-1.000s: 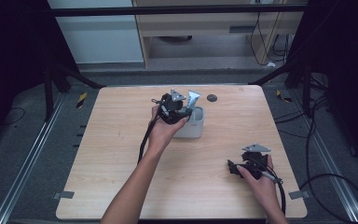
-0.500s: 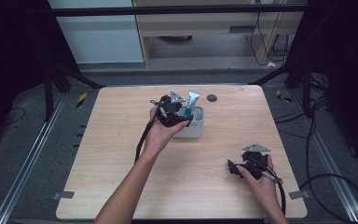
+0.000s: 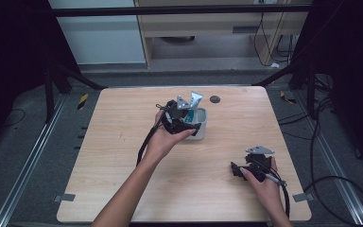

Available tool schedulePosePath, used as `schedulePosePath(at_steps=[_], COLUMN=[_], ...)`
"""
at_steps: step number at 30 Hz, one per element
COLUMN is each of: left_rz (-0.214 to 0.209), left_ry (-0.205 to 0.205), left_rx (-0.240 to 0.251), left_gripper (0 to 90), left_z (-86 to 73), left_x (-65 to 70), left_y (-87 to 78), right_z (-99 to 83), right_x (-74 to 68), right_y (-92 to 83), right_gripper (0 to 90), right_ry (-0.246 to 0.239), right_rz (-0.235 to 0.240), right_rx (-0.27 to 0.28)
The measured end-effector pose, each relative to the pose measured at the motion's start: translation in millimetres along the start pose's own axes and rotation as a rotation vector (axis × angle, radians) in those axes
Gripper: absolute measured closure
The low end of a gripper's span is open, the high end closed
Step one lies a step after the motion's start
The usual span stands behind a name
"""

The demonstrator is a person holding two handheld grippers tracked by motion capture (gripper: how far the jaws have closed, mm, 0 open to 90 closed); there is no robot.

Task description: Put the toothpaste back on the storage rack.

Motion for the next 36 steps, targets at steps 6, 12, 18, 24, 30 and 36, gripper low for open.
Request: schedulePosePath(at_steps=[6,12,18,24,30,36], left_rz=[-0.023,-0.036,-0.041,-0.035,-0.015,-0.007], left_ry=[0.014,0.017,0.009,-0.007,-0.008,-0.016], left_rx=[-0.016,-0.027,-0.038,-0.046,-0.065,-0.084], left_gripper=[10.8,7.9,6.1,5.1,4.8,4.7], left_z=[-3.2,-9.3,-20.4,-32.4,-50.5,-67.6], left_x=[7.4,12.2,12.1,6.5,-0.4,-6.7], left_y=[-3.2,-7.0,-15.7,-28.8,-43.4,-54.9], right_z=[0.0,0.0,0.0,0.0,0.0,0.0], right_x=[0.0,0.0,0.0,0.0,0.0,0.0], right_y=[0.0,0.0,0.0,0.0,0.0,0.0], right_gripper=[0.3,0.3,0.3,0.3,0.3,0.3], right_ry=[0.001,0.000,0.000,0.000,0.000,0.000], right_rz=[0.000,0.000,0.000,0.000,0.000,0.000], right_rx=[0.000,0.000,0.000,0.000,0.000,0.000])
Point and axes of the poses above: each handheld gripper's, and its own axes: y roughly forward along the jaws, z roughly out of its top, x roughly to its right, the point moved 7 cm from there along y, roughly forward along the jaws, and after that the axes turned 7 degrees about x, right-handed, at the moved point
